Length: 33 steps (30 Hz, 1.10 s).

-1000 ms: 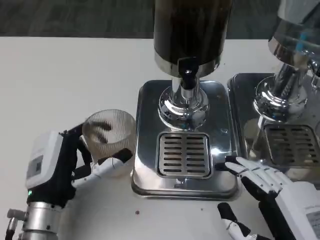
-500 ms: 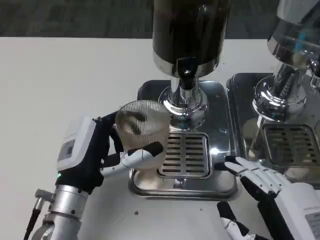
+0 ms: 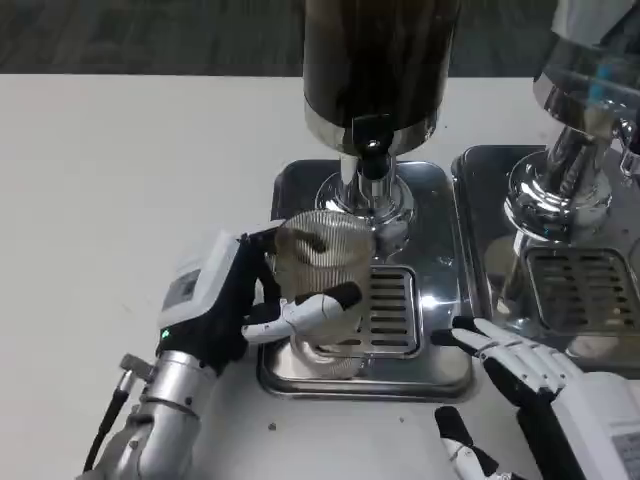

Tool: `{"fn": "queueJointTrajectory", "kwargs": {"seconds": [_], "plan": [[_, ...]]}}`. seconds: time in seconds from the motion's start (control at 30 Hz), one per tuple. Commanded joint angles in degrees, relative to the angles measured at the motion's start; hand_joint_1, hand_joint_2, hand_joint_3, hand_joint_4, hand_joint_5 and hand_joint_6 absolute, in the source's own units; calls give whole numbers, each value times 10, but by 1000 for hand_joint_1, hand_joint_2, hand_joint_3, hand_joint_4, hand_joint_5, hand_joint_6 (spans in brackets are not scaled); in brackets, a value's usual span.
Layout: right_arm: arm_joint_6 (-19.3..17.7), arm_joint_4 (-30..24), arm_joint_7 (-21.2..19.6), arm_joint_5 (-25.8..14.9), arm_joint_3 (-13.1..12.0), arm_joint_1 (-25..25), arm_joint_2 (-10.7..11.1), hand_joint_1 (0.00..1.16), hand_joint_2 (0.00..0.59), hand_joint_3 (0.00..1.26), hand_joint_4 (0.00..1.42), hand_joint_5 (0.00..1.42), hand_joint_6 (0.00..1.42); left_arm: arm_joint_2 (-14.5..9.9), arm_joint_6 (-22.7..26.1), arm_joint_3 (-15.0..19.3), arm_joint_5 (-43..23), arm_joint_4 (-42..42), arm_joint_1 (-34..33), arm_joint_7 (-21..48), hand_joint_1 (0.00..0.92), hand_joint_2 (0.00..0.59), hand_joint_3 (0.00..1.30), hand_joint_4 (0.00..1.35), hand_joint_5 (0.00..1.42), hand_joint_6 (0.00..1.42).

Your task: Grasp the cup under the faucet to collect the drink, then remove the cup.

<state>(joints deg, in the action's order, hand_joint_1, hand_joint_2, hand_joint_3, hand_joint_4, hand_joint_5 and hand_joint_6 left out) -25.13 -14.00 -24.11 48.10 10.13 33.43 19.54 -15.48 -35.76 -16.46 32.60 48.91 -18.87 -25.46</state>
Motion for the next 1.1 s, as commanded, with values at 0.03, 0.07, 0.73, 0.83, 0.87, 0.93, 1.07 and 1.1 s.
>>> {"fn": "queueJointTrajectory", "kwargs": {"seconds": [0.03,0.07,0.73,0.83,0.87,0.93,1.07,1.1], "plan": [[2,-10,-4,-2,-3,7,-5,431,461,304,201,246,265,11,3,-7,3,27,-28,-10,232,111,590,762,1031,1281],[2,-10,-3,-2,-2,7,-6,431,461,304,201,246,265,13,5,-9,4,34,-32,-10,231,111,589,756,1023,1277],[7,-13,3,-5,-1,12,-14,425,461,304,210,251,268,27,-2,-26,-7,72,-61,25,122,79,488,594,833,975],[8,-11,3,-7,0,11,-15,424,461,306,210,251,269,27,-6,-31,-8,70,-59,30,112,77,469,567,787,906],[9,-11,3,-7,0,11,-16,424,461,306,210,251,269,27,-8,-32,-9,69,-58,32,112,76,468,559,782,890],[9,-9,2,-8,0,10,-17,424,461,307,210,251,270,27,-12,-34,-10,68,-56,33,111,76,468,557,781,883],[9,-5,0,-9,1,10,-20,423,461,307,211,251,270,26,-27,-37,-8,62,-50,28,111,76,467,556,780,877],[9,-4,0,-9,1,10,-21,423,461,307,211,251,270,26,-30,-37,-8,62,-49,27,111,76,467,556,780,877]]}}
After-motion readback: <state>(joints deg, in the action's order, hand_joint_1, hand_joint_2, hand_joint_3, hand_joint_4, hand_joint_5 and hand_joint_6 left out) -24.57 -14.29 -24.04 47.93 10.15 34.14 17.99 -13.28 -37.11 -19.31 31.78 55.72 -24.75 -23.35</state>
